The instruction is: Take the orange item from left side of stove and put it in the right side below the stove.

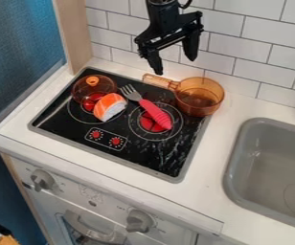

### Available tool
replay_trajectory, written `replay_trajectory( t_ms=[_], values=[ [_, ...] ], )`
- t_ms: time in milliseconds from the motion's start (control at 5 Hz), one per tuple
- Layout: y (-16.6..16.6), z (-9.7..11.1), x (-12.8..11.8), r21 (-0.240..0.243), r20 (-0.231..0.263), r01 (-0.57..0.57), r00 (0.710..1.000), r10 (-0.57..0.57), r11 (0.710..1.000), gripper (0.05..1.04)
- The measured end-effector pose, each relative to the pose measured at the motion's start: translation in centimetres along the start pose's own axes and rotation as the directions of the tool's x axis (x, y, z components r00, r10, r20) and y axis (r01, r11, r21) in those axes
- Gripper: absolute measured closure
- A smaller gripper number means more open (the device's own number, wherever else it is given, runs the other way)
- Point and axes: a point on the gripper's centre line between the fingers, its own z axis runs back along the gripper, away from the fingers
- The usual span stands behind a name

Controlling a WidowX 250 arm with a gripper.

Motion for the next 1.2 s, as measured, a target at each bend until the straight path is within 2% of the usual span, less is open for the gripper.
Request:
replay_trajectory(
  t_ms=[200,400,600,800,1000,1200],
  values=[
    [0.6,-1.7,-0.4,0.030,-0.036,-0.005,0.999,0.007,1.000,0.083],
    [0.8,-1.9,-0.5,-0.006,-0.081,0.063,0.995,-0.064,0.998,0.083],
    [1.5,-1.9,-0.4,-0.001,-0.091,0.114,0.989,-0.114,0.993,0.083],
    [2.0,0.1,-0.4,-0.003,-0.042,0.245,0.969,-0.245,0.970,0.083],
    [3.7,1.2,0.1,0.007,-0.051,0.475,0.879,-0.474,0.880,0.083],
    [6.7,1.6,1.8,0.017,-0.087,0.567,0.821,-0.564,0.823,0.083]
  ],
)
